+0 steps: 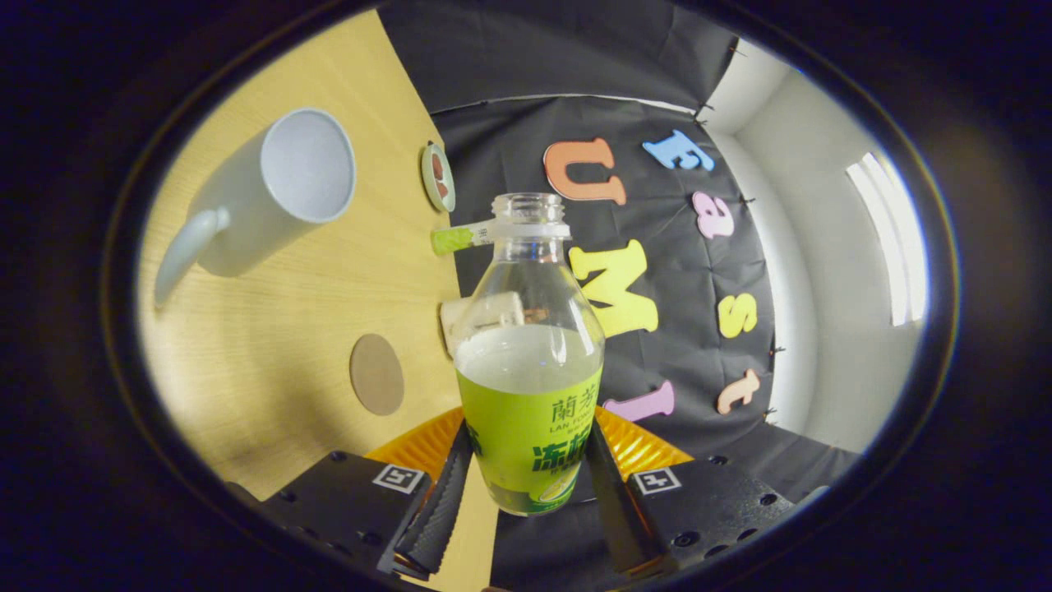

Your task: Take the bottle from table, then pour the juice into the cup, finally place the bottle on the coaster

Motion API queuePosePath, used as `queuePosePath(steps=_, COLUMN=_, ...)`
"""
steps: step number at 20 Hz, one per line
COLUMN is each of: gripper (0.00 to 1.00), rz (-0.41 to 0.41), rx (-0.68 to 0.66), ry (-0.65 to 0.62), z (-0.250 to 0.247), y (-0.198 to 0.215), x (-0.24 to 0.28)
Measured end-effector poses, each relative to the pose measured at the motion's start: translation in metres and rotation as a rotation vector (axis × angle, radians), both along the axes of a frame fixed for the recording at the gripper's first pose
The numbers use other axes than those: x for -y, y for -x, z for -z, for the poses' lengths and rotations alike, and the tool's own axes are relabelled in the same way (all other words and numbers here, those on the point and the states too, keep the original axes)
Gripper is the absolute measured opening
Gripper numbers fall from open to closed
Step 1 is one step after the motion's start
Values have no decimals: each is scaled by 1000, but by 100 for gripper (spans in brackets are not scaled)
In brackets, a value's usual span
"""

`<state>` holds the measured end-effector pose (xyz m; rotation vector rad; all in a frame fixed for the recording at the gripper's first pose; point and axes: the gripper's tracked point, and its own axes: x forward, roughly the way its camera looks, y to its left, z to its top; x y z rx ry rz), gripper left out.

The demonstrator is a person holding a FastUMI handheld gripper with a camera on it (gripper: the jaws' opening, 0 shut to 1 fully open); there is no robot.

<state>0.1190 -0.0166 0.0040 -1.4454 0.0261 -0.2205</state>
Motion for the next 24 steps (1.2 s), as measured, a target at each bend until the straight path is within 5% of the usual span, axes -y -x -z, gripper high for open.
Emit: queuePosePath(steps=24, gripper=77, rz=-37, rx=18, ry=322, z=-25, y=-8, x=-35)
